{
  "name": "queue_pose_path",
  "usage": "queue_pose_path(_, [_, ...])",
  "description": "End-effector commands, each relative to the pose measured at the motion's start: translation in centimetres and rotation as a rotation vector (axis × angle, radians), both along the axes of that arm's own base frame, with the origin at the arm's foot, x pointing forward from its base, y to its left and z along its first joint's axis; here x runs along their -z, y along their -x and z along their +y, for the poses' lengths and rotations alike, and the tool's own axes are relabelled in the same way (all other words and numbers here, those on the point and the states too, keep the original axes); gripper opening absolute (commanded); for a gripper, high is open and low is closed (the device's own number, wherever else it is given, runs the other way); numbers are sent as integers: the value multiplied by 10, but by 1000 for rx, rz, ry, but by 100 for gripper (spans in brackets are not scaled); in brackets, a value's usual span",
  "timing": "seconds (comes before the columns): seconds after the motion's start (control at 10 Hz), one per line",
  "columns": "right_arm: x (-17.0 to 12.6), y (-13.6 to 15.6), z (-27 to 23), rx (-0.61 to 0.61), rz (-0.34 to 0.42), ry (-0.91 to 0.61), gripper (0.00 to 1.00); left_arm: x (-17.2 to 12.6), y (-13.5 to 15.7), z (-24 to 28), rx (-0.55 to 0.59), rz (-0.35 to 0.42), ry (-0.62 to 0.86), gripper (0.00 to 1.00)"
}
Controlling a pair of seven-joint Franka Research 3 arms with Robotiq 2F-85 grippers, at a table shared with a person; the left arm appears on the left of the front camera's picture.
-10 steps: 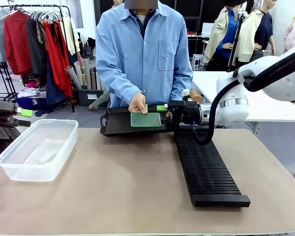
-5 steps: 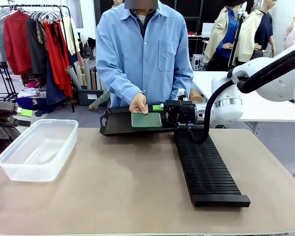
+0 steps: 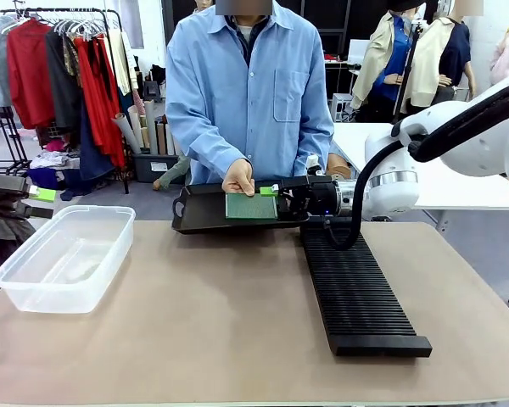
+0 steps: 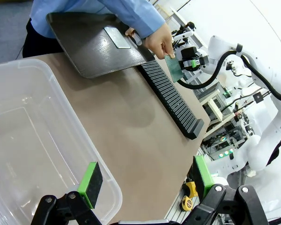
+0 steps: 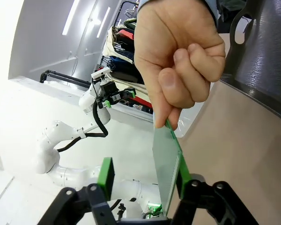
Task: Sort PCBs into racks and boxes based on the side picked up.
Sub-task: Pick up the Blank PCB handed by the Human.
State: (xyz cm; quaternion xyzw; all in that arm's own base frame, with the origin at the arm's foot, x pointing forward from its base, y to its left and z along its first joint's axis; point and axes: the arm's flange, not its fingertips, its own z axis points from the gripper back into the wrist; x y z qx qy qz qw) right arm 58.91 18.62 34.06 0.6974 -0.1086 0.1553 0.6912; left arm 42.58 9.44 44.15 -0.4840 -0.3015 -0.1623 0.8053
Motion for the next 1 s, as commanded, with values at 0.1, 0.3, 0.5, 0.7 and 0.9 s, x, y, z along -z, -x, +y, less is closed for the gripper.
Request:
queue_pose_path(0.1, [-4,-8,3,-22,59,-10,21,-2,0,0,-3,-5,3,100])
queue_pose_path(0.3, [-4,-8,3,-24,72,-2,0,-2,0,0,-3,-5,3,100])
queue_pose_path(0.5, [-3,-8,4,-25,79,3,0,-2,0,0,-3,-5,3,100])
queue_pose_path(0.7, [-3,-8,6,-29,92,13,0,-2,0,0,-3,-5,3,100])
queue_pose_path(0.9, [3,2,2,-13,74,3,0,-2,0,0,-3,-5,3,100])
